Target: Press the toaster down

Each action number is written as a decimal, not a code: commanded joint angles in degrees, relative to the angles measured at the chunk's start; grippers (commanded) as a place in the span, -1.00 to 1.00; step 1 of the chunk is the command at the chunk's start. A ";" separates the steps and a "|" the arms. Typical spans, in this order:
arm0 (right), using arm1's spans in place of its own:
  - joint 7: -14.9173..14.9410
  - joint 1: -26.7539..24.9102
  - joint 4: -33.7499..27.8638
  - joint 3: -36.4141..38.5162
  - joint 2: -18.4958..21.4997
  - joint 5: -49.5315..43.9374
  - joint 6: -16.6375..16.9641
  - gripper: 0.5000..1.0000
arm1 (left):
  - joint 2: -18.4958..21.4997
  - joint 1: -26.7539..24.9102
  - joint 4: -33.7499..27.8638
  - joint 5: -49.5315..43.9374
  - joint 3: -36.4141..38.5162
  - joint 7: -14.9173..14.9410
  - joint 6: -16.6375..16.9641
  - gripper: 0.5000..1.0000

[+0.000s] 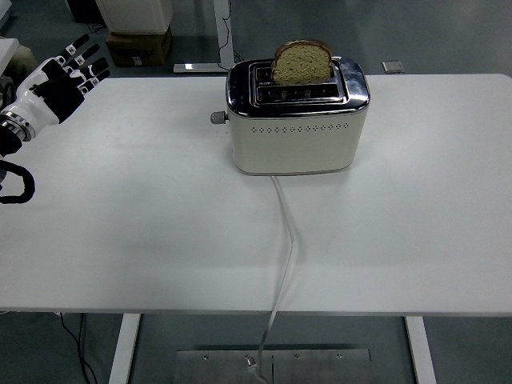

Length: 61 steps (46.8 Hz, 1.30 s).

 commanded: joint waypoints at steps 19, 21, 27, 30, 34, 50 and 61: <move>0.00 0.00 -0.01 0.00 0.00 0.07 0.00 0.99 | -0.07 0.00 0.00 0.07 0.00 0.00 0.02 1.00; 0.00 0.00 -0.01 0.00 0.00 0.07 0.00 1.00 | -0.07 0.00 0.00 0.07 0.00 0.00 0.02 1.00; 0.00 0.00 -0.01 0.00 0.00 0.07 0.00 0.99 | 0.10 -0.26 -0.44 1.39 0.17 0.09 -0.25 1.00; 0.00 0.00 -0.01 0.00 0.00 0.07 0.00 0.99 | 0.19 -0.79 -1.40 4.02 0.17 0.09 -0.16 1.00; 0.00 0.00 -0.01 0.00 0.00 0.07 0.00 0.99 | 1.24 -1.40 -5.70 8.15 0.17 0.18 0.28 1.00; 0.00 0.00 -0.01 0.00 0.00 0.07 0.00 0.99 | 13.19 -2.72 -22.94 22.29 0.35 0.71 3.00 1.00; 0.00 0.08 -0.01 0.00 0.00 0.07 0.00 0.99 | 13.90 -3.60 -23.73 48.05 0.79 2.20 2.13 1.00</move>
